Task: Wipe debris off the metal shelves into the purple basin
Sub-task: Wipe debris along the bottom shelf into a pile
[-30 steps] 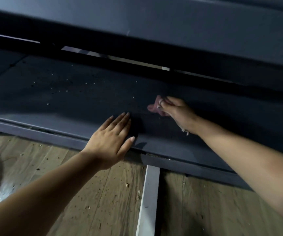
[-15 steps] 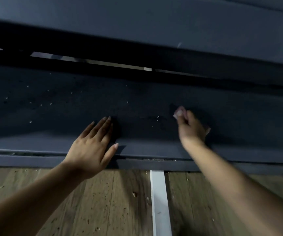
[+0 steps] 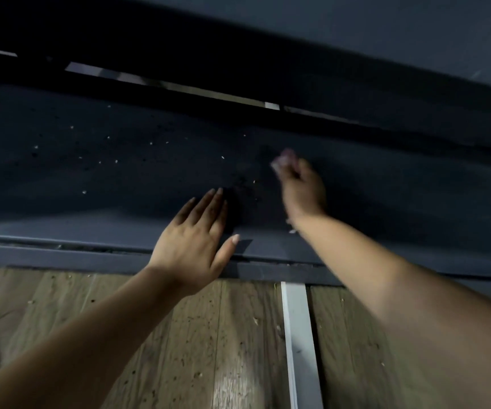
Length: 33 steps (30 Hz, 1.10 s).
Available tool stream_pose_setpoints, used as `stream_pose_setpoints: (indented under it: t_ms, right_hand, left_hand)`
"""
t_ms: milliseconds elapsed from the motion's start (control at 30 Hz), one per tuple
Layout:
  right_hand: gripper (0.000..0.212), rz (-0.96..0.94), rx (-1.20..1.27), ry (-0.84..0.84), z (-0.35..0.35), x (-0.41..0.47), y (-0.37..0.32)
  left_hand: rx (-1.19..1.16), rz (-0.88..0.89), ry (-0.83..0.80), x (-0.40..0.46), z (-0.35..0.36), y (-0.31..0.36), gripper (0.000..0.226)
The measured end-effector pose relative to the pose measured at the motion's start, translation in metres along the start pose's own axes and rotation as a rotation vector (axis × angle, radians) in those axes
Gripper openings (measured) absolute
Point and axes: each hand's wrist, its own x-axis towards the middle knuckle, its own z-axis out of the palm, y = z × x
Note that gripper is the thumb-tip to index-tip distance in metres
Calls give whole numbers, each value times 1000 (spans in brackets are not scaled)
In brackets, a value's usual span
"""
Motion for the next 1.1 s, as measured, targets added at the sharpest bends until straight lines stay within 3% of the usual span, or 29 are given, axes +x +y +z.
stream_pose_setpoints:
  t_ms: [167, 567, 800, 967, 1100]
  right_hand:
    - [37, 88, -192, 175, -60, -2, 54]
    - [36, -53, -511, 147, 3, -14, 28]
    - [31, -174, -333, -123, 94, -37, -41]
    - [29, -255, -77, -323, 122, -53, -73]
    - [34, -239, -43, -310, 104, -39, -64]
  left_hand:
    - [37, 44, -20, -10, -2, -13, 67]
    - [69, -129, -87, -33, -14, -49, 73]
    - [21, -137, -65, -34, -10, -48, 74]
    - [-11, -131, -68, -36, -15, -47, 74]
    - [19, -133, -89, -36, -15, -48, 74]
